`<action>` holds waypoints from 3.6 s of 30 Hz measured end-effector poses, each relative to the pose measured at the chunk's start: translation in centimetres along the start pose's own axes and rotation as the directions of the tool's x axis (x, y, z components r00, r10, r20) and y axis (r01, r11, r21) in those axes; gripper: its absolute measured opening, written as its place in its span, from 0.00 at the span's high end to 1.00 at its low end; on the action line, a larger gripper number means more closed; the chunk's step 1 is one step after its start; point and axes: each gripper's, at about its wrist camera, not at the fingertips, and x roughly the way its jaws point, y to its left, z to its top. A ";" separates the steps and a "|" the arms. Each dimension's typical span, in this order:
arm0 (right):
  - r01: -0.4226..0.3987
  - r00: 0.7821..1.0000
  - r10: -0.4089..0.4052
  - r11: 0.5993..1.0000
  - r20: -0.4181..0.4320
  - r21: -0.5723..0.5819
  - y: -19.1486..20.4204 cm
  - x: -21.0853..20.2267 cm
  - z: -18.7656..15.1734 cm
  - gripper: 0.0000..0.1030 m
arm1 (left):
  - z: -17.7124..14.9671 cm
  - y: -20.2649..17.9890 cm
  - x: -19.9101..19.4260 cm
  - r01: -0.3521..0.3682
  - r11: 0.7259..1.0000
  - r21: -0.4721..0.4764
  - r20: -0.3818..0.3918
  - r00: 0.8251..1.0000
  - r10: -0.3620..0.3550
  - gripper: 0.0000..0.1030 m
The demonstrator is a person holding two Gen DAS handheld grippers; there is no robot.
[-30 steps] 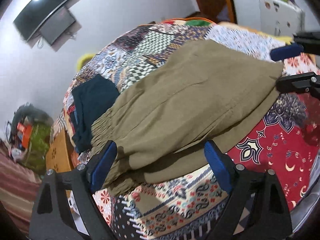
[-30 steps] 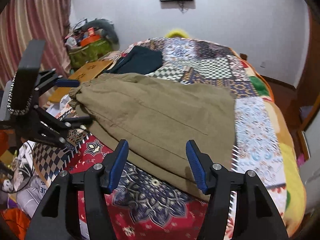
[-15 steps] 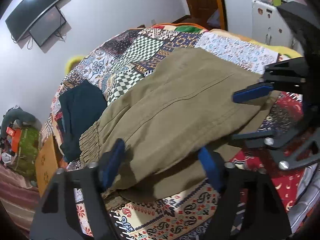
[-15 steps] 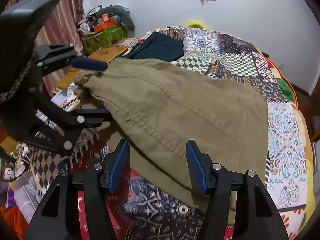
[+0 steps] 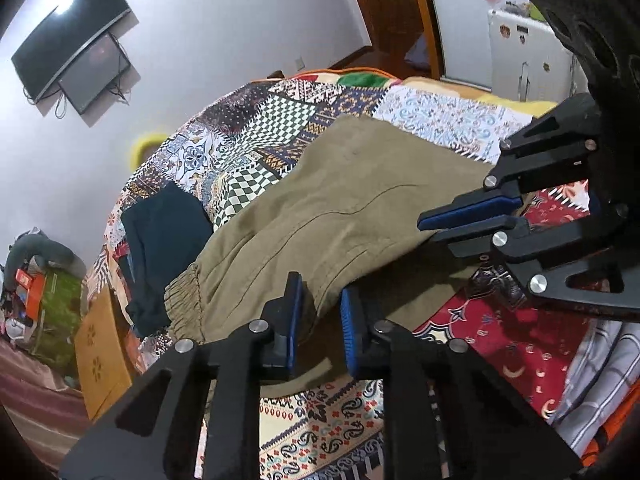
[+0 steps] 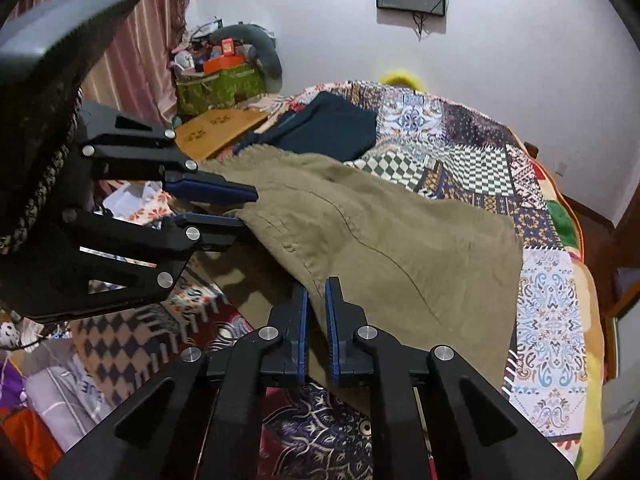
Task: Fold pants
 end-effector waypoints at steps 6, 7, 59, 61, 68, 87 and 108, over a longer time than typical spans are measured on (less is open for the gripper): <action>-0.029 1.000 0.029 1.000 -0.003 0.006 0.7 0.0 -0.8 0.93 | -1.1 -0.2 -0.7 0.034 0.998 -0.046 -0.006 0.999 -0.035 0.84; -0.031 1.000 0.031 0.999 -0.003 0.010 0.8 0.0 -1.0 0.93 | -1.3 -0.3 -0.6 0.037 0.998 -0.047 -0.010 0.999 -0.038 0.83; -0.069 0.991 0.101 0.944 -0.083 0.322 -4.1 2.6 -4.3 0.48 | -8.1 10.3 3.5 -0.007 0.861 -0.509 -0.078 0.996 -0.038 0.09; -0.046 0.992 0.084 0.933 -0.093 0.356 -5.0 1.9 -5.5 0.48 | -8.8 10.9 3.3 -0.007 0.851 -0.525 -0.080 0.996 -0.041 0.09; 0.043 0.992 0.010 0.908 -0.124 0.416 -7.3 0.3 -8.1 0.48 | -9.6 11.1 2.4 -0.038 0.855 -0.517 -0.093 0.996 -0.012 0.09; 0.124 0.988 -0.069 0.887 -0.139 0.444 -9.1 -2.5 -8.2 0.48 | -8.8 12.4 -0.2 -0.139 0.857 -0.497 -0.118 0.989 0.092 0.10; 0.131 0.989 -0.150 0.911 0.017 0.390 -15.9 -1.1 1.4 0.47 | -1.1 21.0 4.8 -0.098 0.796 -0.597 -0.080 0.995 0.063 0.10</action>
